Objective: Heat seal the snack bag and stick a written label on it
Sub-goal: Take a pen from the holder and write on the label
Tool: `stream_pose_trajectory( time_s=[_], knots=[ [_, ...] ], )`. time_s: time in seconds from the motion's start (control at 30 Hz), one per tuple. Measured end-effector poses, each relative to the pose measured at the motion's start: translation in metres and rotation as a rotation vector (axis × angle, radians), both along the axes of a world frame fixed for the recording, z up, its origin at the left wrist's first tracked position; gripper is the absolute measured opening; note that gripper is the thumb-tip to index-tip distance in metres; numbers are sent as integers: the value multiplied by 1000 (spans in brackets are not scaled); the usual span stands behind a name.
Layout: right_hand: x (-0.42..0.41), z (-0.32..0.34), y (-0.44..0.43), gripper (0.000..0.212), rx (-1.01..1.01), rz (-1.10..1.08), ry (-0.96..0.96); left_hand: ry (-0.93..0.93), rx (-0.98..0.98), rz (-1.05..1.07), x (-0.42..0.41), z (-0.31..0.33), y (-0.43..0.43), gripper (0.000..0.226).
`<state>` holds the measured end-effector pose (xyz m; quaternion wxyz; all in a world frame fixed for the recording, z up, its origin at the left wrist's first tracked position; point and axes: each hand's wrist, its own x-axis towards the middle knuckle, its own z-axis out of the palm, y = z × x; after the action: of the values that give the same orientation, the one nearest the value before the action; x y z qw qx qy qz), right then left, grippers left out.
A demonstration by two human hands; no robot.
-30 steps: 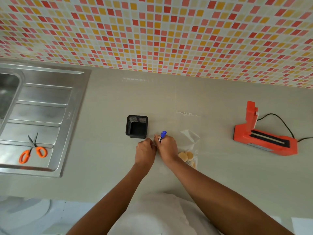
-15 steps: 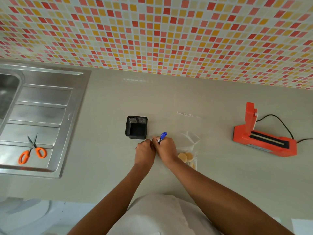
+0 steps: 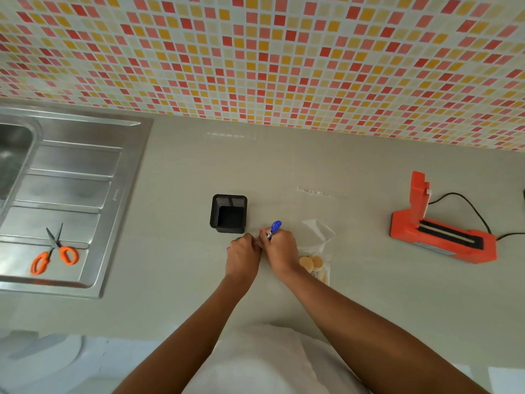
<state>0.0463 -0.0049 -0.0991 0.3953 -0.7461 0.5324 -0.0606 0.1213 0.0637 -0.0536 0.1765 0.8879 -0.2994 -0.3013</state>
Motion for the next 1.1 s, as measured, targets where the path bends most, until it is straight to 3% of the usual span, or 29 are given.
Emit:
stream_pose_trajectory(
  time_s=[0.67, 0.83, 1.1],
  knots=[
    [-3, 9, 1, 48, -50, -34, -11, -28, -3, -25, -1, -2, 2, 17],
    [3, 14, 3, 47, 56, -245, -284, 17, -44, 0, -1, -1, 4, 17],
    [13, 12, 11, 45, 332, -413, -389, 46, -127, 110, -4, -5, 13, 14]
  ],
)
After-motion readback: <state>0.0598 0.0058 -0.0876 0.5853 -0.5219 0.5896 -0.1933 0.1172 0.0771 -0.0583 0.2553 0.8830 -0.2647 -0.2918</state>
